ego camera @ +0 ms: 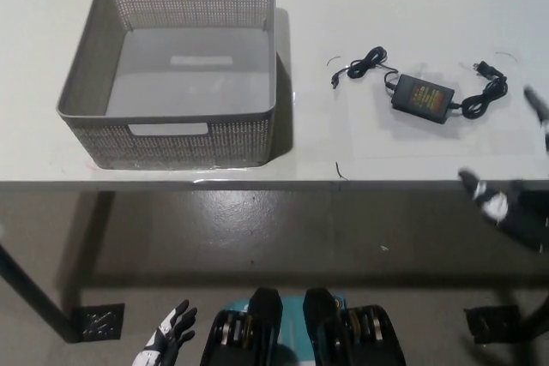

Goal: Use the right hand to pick up a black power cord and place it into a container on the left hand side

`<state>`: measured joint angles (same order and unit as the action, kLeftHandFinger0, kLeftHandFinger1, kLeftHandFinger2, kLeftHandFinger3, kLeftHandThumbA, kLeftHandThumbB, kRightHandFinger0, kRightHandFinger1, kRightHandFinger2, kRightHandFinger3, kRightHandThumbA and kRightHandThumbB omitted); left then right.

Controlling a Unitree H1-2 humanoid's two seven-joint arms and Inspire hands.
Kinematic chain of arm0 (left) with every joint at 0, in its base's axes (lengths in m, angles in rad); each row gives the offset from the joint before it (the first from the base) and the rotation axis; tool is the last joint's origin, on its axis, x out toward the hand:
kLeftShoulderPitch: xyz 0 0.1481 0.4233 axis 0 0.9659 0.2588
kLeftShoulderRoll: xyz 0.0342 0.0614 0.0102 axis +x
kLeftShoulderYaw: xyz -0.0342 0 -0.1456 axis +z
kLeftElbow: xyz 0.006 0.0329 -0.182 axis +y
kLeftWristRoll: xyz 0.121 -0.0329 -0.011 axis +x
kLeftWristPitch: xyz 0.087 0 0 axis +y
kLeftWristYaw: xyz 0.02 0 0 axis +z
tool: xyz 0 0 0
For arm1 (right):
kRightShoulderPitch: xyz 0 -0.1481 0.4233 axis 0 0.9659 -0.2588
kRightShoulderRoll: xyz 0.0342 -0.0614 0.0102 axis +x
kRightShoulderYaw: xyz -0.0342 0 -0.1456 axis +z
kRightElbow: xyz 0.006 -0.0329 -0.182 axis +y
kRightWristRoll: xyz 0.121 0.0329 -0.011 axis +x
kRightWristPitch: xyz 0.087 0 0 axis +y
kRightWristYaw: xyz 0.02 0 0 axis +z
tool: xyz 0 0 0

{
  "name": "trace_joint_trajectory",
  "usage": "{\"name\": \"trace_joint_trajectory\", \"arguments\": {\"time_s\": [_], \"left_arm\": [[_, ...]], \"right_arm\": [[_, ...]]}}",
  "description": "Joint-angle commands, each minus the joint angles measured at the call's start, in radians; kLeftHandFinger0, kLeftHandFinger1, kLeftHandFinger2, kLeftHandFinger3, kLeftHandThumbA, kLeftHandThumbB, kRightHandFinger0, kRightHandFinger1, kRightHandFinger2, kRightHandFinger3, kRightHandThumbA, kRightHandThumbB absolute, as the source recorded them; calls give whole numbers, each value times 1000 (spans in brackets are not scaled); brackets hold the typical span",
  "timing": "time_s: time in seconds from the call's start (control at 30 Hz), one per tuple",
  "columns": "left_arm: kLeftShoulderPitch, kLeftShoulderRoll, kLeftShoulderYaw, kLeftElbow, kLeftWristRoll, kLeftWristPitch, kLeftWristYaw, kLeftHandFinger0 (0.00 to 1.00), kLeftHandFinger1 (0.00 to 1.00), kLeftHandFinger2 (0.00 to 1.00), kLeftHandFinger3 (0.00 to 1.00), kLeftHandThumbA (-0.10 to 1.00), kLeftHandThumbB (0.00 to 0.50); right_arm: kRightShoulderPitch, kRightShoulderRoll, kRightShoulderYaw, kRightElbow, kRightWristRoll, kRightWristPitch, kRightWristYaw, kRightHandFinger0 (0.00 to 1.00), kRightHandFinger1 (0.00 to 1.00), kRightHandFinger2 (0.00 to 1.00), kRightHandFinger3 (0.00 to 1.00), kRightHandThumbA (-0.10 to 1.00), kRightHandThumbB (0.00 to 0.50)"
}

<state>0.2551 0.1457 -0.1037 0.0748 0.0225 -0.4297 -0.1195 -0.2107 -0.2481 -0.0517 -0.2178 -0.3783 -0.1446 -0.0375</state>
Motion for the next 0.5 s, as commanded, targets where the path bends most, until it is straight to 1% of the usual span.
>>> {"name": "trace_joint_trajectory", "arguments": {"time_s": [0.0, 0.03, 0.1, 0.2, 0.3, 0.33, 0.37, 0.43, 0.47], "left_arm": [[34, 14, -11, -47, -6, -36, -23, 1000, 1000, 1000, 1000, 955, 403], [40, 17, -15, -47, -12, -40, -30, 1000, 1000, 1000, 1000, 949, 389], [46, 23, -23, -50, -19, -40, -42, 1000, 1000, 1000, 1000, 945, 378], [47, 28, -33, -53, -5, -40, -40, 1000, 1000, 1000, 1000, 952, 388], [46, 26, -36, -49, -7, -40, -40, 1000, 1000, 1000, 1000, 949, 391], [45, 27, -38, -47, -4, -40, -39, 1000, 1000, 1000, 1000, 951, 398], [44, 27, -39, -46, -3, -40, -40, 1000, 1000, 1000, 1000, 952, 400], [40, 30, -40, -42, 3, -40, -39, 1000, 1000, 1000, 1000, 960, 411], [39, 30, -42, -40, 5, -40, -38, 1000, 1000, 1000, 1000, 962, 411]], "right_arm": [[-132, -52, 10, 57, -81, 136, 52, 1000, 1000, 1000, 1000, 826, 456], [-170, -63, 25, 93, -113, 154, 53, 1000, 1000, 1000, 1000, 839, 456], [-224, -80, 48, 154, -143, 168, 56, 1000, 1000, 1000, 1000, 839, 453], [-339, -99, 94, 311, -170, 181, 55, 1000, 1000, 1000, 1000, 858, 470], [-420, -116, 138, 434, -196, 168, 41, 1000, 1000, 1000, 1000, 853, 464], [-473, -119, 163, 522, -202, 155, 34, 1000, 1000, 1000, 1000, 841, 477], [-492, -119, 171, 553, -202, 155, 31, 1000, 1000, 1000, 1000, 838, 479], [-560, -113, 208, 656, -220, 177, 35, 1000, 1000, 1000, 1000, 810, 498], [-575, -114, 220, 677, -224, 182, 39, 1000, 1000, 1000, 1000, 808, 499]]}}
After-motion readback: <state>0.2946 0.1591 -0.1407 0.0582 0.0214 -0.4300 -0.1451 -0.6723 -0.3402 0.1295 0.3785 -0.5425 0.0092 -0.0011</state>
